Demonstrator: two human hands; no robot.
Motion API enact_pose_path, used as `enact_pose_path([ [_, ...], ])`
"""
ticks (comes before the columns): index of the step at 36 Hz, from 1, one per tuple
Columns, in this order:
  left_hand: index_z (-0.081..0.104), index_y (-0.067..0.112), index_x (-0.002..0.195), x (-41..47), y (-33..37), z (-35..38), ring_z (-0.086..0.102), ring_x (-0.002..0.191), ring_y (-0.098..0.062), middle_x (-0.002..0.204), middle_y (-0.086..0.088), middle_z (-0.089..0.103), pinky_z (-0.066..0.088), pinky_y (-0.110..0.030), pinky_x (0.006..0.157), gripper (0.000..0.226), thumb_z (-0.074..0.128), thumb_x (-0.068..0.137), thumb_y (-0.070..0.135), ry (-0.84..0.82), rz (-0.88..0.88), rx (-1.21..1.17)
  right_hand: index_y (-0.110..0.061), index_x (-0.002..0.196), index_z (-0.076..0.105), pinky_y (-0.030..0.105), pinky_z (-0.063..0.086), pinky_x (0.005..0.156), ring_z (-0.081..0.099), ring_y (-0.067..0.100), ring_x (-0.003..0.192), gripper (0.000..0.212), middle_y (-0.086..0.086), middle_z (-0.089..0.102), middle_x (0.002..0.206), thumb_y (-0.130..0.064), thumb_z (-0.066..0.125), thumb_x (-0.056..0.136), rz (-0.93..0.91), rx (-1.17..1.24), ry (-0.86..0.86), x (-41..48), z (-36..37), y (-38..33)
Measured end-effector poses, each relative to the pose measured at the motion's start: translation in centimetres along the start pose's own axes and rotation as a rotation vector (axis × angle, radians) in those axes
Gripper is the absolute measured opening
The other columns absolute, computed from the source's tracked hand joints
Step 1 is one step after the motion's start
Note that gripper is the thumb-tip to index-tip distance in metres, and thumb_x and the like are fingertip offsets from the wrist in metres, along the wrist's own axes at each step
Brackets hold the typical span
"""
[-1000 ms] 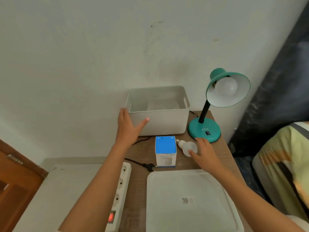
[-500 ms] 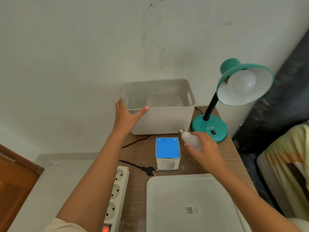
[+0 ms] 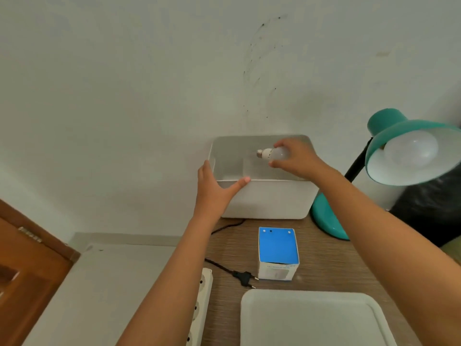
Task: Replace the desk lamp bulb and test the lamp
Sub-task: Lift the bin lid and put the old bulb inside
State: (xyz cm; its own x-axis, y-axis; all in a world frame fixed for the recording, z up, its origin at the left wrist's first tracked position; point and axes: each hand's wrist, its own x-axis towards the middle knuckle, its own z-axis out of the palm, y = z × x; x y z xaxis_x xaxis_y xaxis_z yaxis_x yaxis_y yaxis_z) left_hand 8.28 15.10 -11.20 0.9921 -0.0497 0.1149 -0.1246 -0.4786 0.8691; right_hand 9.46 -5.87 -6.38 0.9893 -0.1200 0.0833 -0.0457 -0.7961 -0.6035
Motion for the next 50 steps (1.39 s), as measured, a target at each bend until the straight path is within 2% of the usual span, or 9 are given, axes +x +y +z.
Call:
enact_pose_path([
  [4, 0.010, 0.015, 0.149, 0.1, 0.0, 0.0, 0.022, 0.141, -0.016, 0.154, -0.001, 0.018, 0.023, -0.024, 0.105, 0.113, 0.073, 0.067, 0.059, 0.013, 0.008, -0.002, -0.012, 0.131, 0.049, 0.025, 0.035, 0.089, 0.048, 0.024, 0.120, 0.057, 0.010, 0.050, 0.134, -0.021, 0.069, 0.078, 0.009, 0.001, -0.118, 1.9, 1.4, 0.7],
  [9, 0.011, 0.015, 0.149, 0.1, -0.2, 0.0, 0.021, 0.141, -0.014, 0.154, 0.000, 0.018, 0.019, -0.019, 0.101, 0.112, 0.073, 0.067, 0.058, 0.022, 0.006, -0.007, -0.010, 0.136, 0.042, 0.030, 0.031, 0.104, 0.039, 0.026, 0.130, 0.065, 0.012, 0.042, 0.141, -0.017, 0.070, 0.077, -0.002, -0.033, -0.049, 2.8, 1.6, 1.4],
  [17, 0.010, 0.016, 0.150, 0.1, -0.4, 0.0, 0.020, 0.142, -0.014, 0.155, 0.001, 0.017, 0.020, -0.020, 0.102, 0.113, 0.072, 0.066, 0.060, 0.014, 0.000, -0.005, -0.010, 0.124, 0.057, 0.037, 0.038, 0.100, 0.047, 0.036, 0.117, 0.053, 0.018, 0.049, 0.125, -0.014, 0.071, 0.073, -0.008, -0.182, 0.129, 2.9, 1.4, 1.9],
  [26, 0.009, 0.018, 0.150, 0.1, -0.5, -0.1, 0.021, 0.142, -0.016, 0.155, 0.001, 0.016, 0.023, -0.025, 0.107, 0.114, 0.071, 0.065, 0.063, 0.002, -0.008, 0.007, -0.007, 0.129, 0.051, 0.015, 0.027, 0.075, 0.049, 0.029, 0.119, 0.054, 0.013, 0.048, 0.133, -0.010, 0.067, 0.077, -0.015, -0.191, 0.063, 3.5, 1.4, 0.9],
  [31, 0.006, 0.018, 0.150, 0.1, -0.1, -0.7, 0.016, 0.144, -0.017, 0.157, 0.001, 0.011, 0.022, -0.033, 0.112, 0.116, 0.071, 0.066, 0.064, -0.041, -0.024, 0.047, -0.008, 0.129, 0.049, 0.034, 0.037, 0.098, 0.048, 0.034, 0.118, 0.053, 0.016, 0.049, 0.130, -0.016, 0.066, 0.079, 0.002, -0.159, 0.069, 2.0, 0.6, 0.3],
  [37, 0.008, 0.014, 0.149, -1.7, 1.5, -2.1, 0.015, 0.144, -0.019, 0.157, -0.003, 0.011, 0.022, -0.035, 0.113, 0.105, 0.063, 0.074, 0.064, 0.000, 0.017, 0.120, -0.007, 0.134, 0.042, 0.031, 0.034, 0.099, 0.042, 0.030, 0.126, 0.051, 0.015, 0.043, 0.138, -0.017, 0.059, 0.087, 0.019, -0.053, 0.089, -3.8, -1.6, -0.7],
  [42, 0.029, 0.012, 0.142, -6.0, 2.2, -3.2, 0.031, 0.137, -0.024, 0.148, -0.009, 0.032, 0.034, -0.045, 0.110, 0.081, 0.049, 0.083, 0.064, 0.038, 0.109, 0.166, -0.007, 0.136, 0.041, 0.034, 0.035, 0.103, 0.043, 0.028, 0.128, 0.050, 0.013, 0.044, 0.139, -0.021, 0.056, 0.090, 0.048, -0.017, 0.110, -12.2, -2.5, -0.5],
  [46, 0.032, 0.009, 0.140, -12.0, 1.4, -2.6, 0.034, 0.135, -0.020, 0.146, -0.006, 0.036, 0.031, -0.028, 0.105, 0.064, 0.047, 0.093, 0.048, 0.009, 0.191, 0.227, -0.006, 0.136, 0.042, 0.033, 0.033, 0.105, 0.043, 0.027, 0.128, 0.051, 0.014, 0.046, 0.140, -0.023, 0.056, 0.090, 0.105, -0.053, 0.119, -19.5, -1.8, 1.3],
  [50, 0.028, 0.012, 0.145, -18.4, -1.1, -1.4, 0.029, 0.139, -0.018, 0.152, -0.004, 0.030, 0.027, -0.029, 0.106, 0.065, 0.045, 0.094, 0.049, -0.124, 0.124, 0.243, -0.009, 0.137, 0.041, 0.036, 0.033, 0.107, 0.041, 0.028, 0.131, 0.051, 0.013, 0.045, 0.142, -0.030, 0.052, 0.092, 0.241, -0.047, 0.079, -26.4, 0.1, 4.7],
])
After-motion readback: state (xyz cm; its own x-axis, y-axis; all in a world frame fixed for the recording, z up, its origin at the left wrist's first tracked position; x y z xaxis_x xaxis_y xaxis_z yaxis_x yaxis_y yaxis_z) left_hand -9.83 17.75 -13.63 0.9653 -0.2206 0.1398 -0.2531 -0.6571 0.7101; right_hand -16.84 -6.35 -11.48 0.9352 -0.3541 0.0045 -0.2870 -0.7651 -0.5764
